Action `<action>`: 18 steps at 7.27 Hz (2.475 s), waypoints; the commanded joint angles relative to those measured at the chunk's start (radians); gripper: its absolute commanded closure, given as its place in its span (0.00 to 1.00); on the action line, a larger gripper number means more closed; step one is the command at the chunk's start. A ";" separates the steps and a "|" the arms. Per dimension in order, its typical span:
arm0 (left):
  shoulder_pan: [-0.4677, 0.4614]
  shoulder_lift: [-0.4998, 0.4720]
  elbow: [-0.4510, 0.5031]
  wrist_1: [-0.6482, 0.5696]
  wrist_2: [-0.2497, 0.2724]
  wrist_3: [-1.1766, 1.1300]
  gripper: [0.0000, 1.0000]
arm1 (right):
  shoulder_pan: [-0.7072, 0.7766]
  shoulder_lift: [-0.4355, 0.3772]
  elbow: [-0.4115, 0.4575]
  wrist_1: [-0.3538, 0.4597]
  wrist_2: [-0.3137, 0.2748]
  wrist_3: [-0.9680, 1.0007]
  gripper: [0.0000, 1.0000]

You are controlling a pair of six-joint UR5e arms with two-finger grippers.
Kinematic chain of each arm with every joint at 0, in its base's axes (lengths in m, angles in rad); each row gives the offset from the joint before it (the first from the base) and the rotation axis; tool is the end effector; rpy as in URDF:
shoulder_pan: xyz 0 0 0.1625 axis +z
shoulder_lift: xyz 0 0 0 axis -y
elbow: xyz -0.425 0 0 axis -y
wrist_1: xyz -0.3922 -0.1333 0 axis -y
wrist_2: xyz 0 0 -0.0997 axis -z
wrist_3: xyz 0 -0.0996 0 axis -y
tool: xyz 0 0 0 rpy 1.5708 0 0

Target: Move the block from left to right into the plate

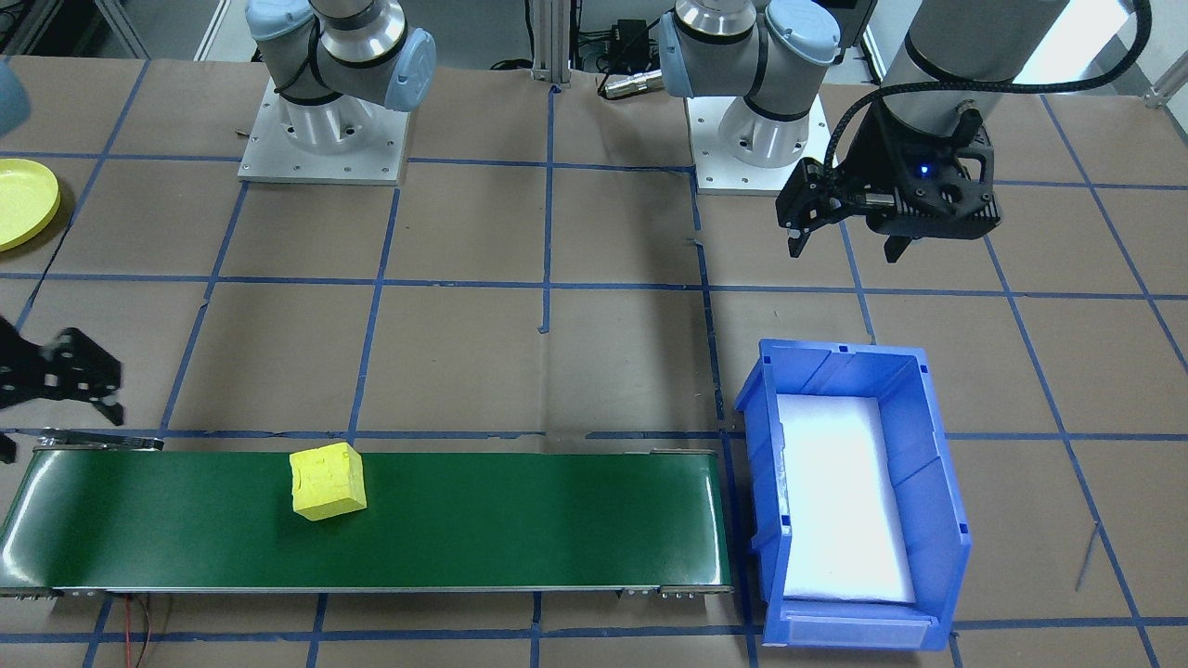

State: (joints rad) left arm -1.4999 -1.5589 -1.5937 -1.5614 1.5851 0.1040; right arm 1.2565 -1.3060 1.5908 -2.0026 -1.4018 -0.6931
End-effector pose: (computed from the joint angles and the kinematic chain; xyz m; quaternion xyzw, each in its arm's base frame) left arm -0.0971 -0.4948 0.4834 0.0166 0.9998 0.0014 0.0071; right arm -0.0430 -0.6176 0.3800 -0.1932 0.9748 -0.1047 0.0384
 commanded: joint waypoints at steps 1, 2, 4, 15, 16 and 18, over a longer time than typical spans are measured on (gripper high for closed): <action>-0.003 0.002 -0.002 -0.029 0.001 -0.041 0.00 | 0.101 0.063 -0.002 -0.055 0.048 0.118 0.03; -0.002 0.002 -0.002 -0.031 0.001 -0.041 0.00 | 0.107 0.106 0.001 -0.065 0.096 0.119 0.01; 0.001 0.000 0.000 -0.032 -0.002 -0.043 0.00 | 0.107 0.131 0.009 -0.064 0.098 0.119 0.01; -0.002 0.000 -0.009 -0.029 -0.005 -0.058 0.00 | -0.425 0.049 0.015 0.107 -0.108 -0.084 0.85; -0.002 0.002 -0.009 -0.028 -0.008 -0.058 0.00 | -0.619 0.027 0.071 0.140 -0.105 -0.265 0.83; -0.002 0.000 -0.011 -0.025 -0.010 -0.058 0.00 | -0.948 0.027 0.125 0.139 -0.091 -0.711 0.83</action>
State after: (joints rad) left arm -1.5018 -1.5580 -1.6038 -1.5886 1.5771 0.0460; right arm 0.5124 -1.2753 1.6820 -1.8677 -1.4915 -1.1365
